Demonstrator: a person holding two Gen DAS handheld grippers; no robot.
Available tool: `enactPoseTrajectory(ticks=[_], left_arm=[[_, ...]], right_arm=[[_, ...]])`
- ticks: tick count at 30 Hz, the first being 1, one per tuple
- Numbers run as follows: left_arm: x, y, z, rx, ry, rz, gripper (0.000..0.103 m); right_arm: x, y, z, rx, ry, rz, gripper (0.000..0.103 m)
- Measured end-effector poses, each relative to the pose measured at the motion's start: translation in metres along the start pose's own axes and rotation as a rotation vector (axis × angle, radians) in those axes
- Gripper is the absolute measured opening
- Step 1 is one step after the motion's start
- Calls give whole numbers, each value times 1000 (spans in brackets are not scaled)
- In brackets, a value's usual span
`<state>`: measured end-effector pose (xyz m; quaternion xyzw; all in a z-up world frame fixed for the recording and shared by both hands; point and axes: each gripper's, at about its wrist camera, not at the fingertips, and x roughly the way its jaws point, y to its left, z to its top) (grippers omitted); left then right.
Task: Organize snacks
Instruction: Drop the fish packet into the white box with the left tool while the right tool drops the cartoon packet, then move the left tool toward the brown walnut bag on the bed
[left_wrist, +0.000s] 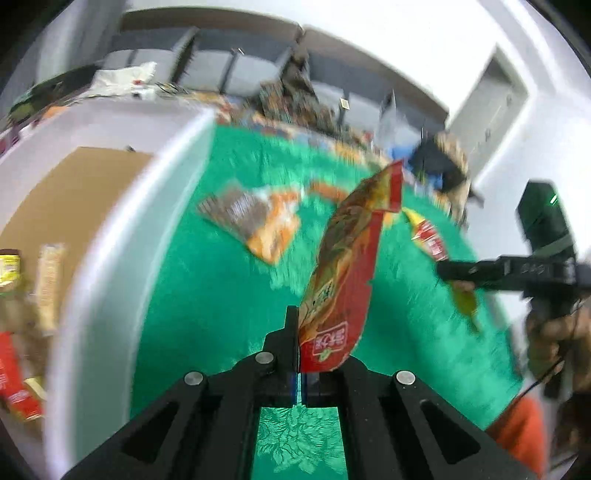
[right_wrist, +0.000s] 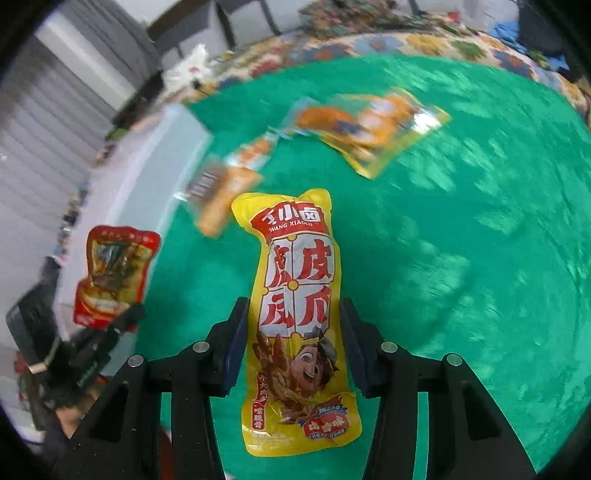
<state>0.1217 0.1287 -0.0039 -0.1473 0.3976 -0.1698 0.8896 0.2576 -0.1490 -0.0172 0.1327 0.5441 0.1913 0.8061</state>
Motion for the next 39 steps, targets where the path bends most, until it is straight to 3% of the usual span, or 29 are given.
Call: enactPoseTrajectory(ticks=[3,4,9,10,12,13,14,16,19,21,24,26,29,33,35,39], left_arm=[[-43,24,23,-36,-81,36,0],[-56,36,30,-44,-98,65,0],[-94,111,51,-108,-106,281,0],[-98,130,53,-135,-97,346,4],[-98,152,51,-163,-58,429,38],[-99,164,48,-180,-43,471,73],[-105,172,43,-192,-53,507,86],[-112,174,35,-200,-83,547,87],[-113,159,24,-186,-96,522,87],[-107,129,22,-128,-99,478,87],[-91,71,22,-30,-88,363,89],[-67,21,16,49,-59,255,100],[-13,-34,4,158,14,171,102],[79,-74,-13,212,112,222,102],[119,-78,-18,215,132,271,102],[171,-80,-20,240,146,392,103]], right_arm=[[-4,57,23,-43,-36,109,49],[-23,64,15,-56,-43,140,50],[-1,192,45,-169,-51,296,50],[7,216,48,-186,-57,318,51],[27,255,57,-198,-59,359,55],[36,266,60,-196,-49,370,63],[46,276,62,-192,-30,379,71],[51,280,60,-199,-31,372,69],[36,254,42,-238,-111,290,69],[28,211,27,-254,-171,183,70],[25,117,-14,-267,-243,-117,70],[21,49,-43,-231,-237,-311,70],[9,-45,-76,-109,-207,-467,70],[-5,-120,-83,19,-230,-536,70],[-6,-131,-73,51,-253,-508,73],[10,-135,-47,87,-295,-545,85]])
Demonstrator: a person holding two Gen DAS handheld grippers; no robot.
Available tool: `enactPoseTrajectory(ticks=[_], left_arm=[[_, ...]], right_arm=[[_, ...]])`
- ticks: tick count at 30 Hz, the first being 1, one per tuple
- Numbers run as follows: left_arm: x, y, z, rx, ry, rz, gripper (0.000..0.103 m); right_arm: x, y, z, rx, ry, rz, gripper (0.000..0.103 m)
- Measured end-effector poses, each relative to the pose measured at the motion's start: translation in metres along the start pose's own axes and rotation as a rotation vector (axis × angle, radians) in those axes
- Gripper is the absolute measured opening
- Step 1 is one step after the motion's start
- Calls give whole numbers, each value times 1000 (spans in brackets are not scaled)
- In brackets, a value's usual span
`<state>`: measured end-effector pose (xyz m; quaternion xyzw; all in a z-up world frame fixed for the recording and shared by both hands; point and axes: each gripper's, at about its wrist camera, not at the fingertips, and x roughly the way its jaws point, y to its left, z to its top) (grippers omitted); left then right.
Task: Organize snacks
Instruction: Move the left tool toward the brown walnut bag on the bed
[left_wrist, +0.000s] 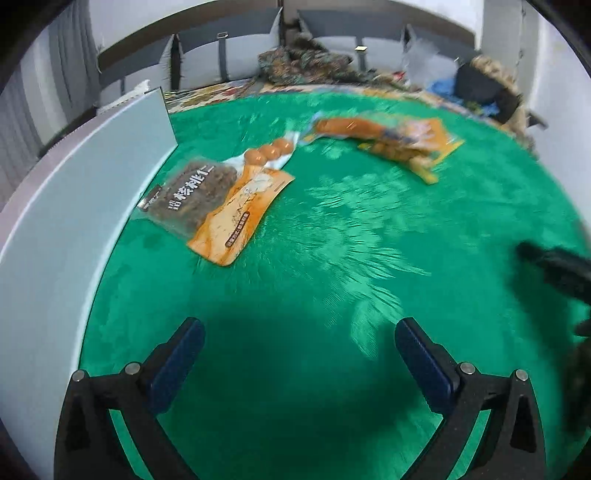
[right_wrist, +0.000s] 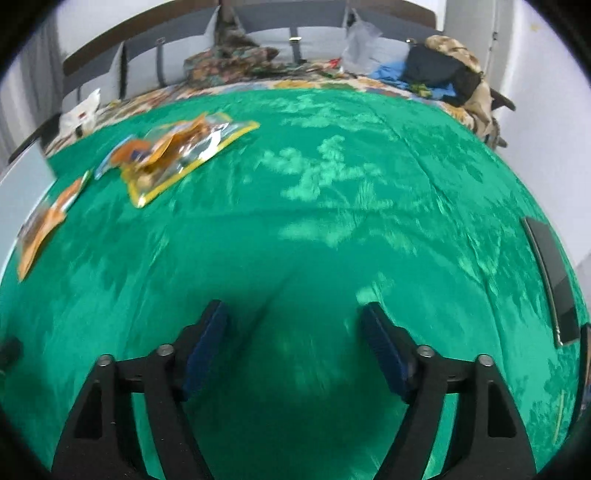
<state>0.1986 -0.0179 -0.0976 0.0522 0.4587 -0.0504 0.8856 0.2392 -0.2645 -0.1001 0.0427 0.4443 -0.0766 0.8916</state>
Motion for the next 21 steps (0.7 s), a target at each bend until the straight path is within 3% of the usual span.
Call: enactPoseTrajectory(ticks=[2,4,21], left_arm=[[11,9,6,-49,-17,-5,103],[13,16,6,-80,-12,-18,103],[15,18,5,-78,-12,-16,103]], right_arm=[[3,-3,4,22,2,-1,92],[3,-1,4,25,2,-6,92],[2,-2,1,30,1,0,92]])
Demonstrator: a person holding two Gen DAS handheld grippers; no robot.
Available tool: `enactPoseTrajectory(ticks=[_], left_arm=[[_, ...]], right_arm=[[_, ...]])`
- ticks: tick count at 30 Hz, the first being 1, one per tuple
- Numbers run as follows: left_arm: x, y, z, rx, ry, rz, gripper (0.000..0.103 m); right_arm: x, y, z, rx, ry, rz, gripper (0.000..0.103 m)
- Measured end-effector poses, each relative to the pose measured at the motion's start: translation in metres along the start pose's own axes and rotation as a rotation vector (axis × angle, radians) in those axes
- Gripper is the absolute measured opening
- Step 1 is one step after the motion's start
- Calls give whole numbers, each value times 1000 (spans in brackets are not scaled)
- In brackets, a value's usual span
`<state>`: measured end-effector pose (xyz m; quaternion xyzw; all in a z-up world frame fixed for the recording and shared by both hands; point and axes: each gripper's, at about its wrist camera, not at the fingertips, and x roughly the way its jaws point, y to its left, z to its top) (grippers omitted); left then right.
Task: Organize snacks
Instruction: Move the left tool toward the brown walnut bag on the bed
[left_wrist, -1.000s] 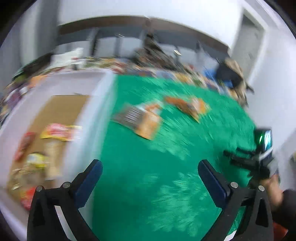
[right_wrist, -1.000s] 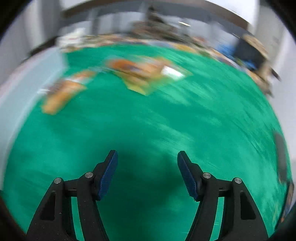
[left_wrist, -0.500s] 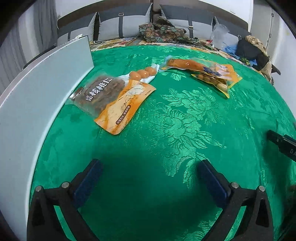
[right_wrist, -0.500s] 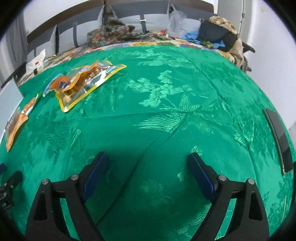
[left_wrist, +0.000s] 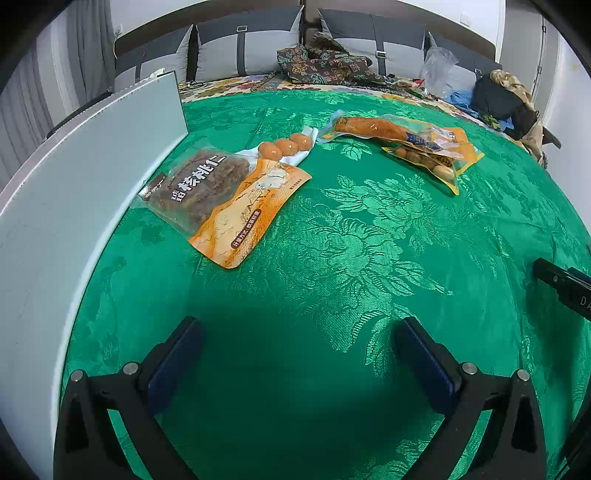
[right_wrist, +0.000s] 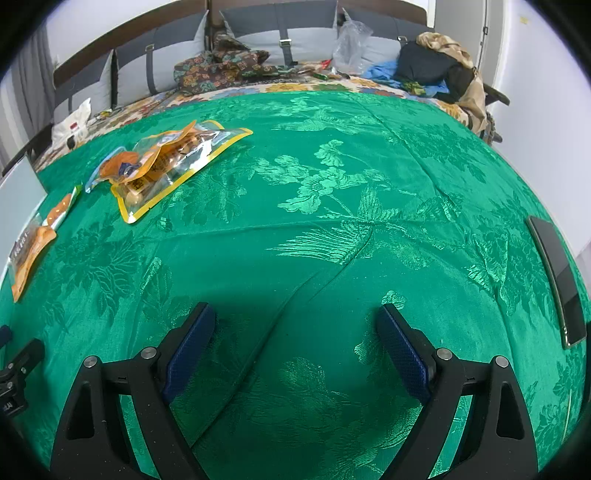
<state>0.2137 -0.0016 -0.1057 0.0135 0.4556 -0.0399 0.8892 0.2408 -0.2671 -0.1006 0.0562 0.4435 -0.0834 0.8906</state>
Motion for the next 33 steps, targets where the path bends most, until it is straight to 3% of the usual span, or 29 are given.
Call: enactPoseTrajectory(ticks=[33], left_arm=[[-1,-1,-1,16,2,-11,103]], right_arm=[[1,1,0,1,0,-1,92]])
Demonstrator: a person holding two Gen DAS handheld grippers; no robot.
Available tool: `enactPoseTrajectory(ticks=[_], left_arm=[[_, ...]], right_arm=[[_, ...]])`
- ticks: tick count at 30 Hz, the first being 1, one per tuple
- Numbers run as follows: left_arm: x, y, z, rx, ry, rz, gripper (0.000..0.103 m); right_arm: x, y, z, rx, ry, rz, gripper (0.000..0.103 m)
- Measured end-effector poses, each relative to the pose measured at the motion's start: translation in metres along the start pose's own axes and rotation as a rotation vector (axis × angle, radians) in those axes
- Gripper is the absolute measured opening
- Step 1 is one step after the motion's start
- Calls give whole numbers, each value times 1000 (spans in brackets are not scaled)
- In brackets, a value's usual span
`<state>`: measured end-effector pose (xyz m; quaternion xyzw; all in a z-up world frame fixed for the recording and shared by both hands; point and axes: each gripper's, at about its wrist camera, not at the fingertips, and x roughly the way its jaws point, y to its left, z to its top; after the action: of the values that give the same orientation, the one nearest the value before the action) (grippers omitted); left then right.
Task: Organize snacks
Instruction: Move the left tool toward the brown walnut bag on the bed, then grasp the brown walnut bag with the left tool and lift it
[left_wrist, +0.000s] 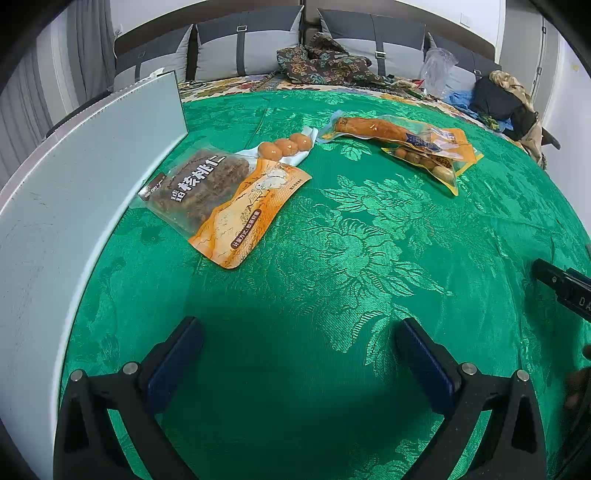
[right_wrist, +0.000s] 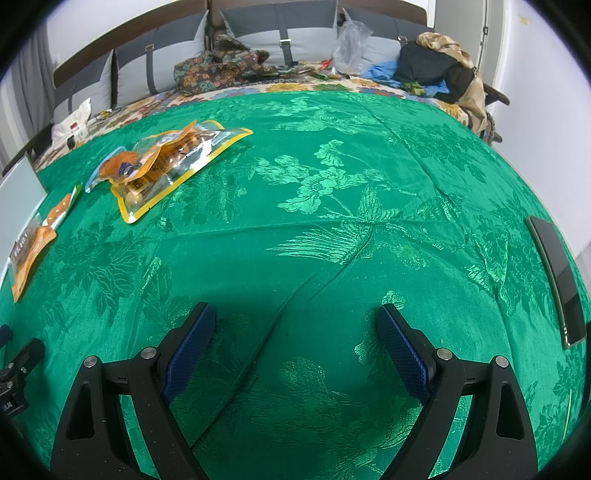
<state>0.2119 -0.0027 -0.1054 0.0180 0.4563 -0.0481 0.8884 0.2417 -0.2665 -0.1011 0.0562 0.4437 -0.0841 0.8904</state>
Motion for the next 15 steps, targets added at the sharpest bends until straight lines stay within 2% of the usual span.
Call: enactPoseTrajectory(ticks=[3,6,9,13,15], left_arm=[[-4,9,5,41,98,-48,103],[-10,28,26,0,115,-72,103],[-6,55,66,-128,111,-31,103],[29,88,114,-383,198,40,102],[47,97,124,-465,220,69,100]], right_arm=[[0,0,0,0,0,0,92],[1,0,0,0,0,-1,92],[-2,2,-3,-2,0,-3,92],[-3,1,-3,-1,0,-3,92],[-3,2,-3,-1,0,-2,92]])
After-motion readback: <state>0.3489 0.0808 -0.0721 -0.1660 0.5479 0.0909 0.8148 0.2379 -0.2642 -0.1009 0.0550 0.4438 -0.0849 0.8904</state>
